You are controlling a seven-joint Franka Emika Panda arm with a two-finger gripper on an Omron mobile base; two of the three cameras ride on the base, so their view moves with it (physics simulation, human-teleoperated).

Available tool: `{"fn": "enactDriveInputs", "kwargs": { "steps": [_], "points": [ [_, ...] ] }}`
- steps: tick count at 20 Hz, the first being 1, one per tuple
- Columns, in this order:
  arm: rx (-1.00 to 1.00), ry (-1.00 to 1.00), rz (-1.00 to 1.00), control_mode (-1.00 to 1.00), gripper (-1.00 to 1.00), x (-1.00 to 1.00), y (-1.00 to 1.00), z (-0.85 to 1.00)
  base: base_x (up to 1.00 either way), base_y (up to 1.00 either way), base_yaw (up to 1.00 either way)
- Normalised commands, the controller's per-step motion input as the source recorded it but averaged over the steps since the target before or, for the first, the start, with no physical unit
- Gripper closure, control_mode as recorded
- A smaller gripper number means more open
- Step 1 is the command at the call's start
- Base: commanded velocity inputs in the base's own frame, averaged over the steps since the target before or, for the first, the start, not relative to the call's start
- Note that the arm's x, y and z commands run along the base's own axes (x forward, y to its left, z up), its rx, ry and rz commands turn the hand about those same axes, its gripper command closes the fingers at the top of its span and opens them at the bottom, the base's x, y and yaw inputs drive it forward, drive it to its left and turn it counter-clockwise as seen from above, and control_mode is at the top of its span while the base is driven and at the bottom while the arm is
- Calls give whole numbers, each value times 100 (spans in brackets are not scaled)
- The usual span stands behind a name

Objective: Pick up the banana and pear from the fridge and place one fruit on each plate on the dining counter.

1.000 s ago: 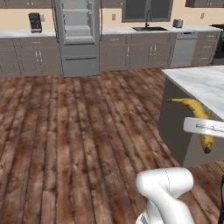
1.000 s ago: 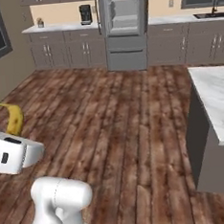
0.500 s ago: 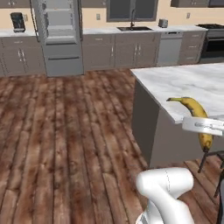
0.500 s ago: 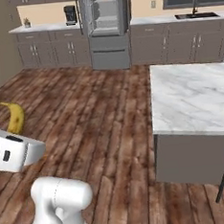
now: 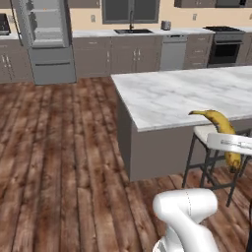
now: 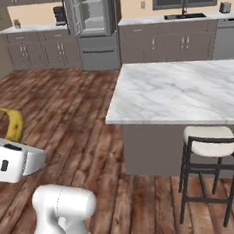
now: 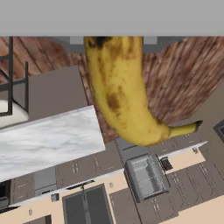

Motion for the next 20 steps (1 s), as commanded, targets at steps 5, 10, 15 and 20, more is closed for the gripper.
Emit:
{"fn": "enactDriveInputs", "kwargs": {
  "steps": [5, 10, 15, 20],
  "points": [
    [0, 0, 0, 100, 100, 0, 0, 0, -1, -100, 0],
    [0, 0, 0, 100, 100, 0, 0, 0, -3, -100, 0],
    [0, 0, 0, 100, 100, 0, 0, 0, 0, -100, 0],
    [0, 0, 0, 100, 100, 0, 0, 0, 0, -100, 0]
  ]
}}
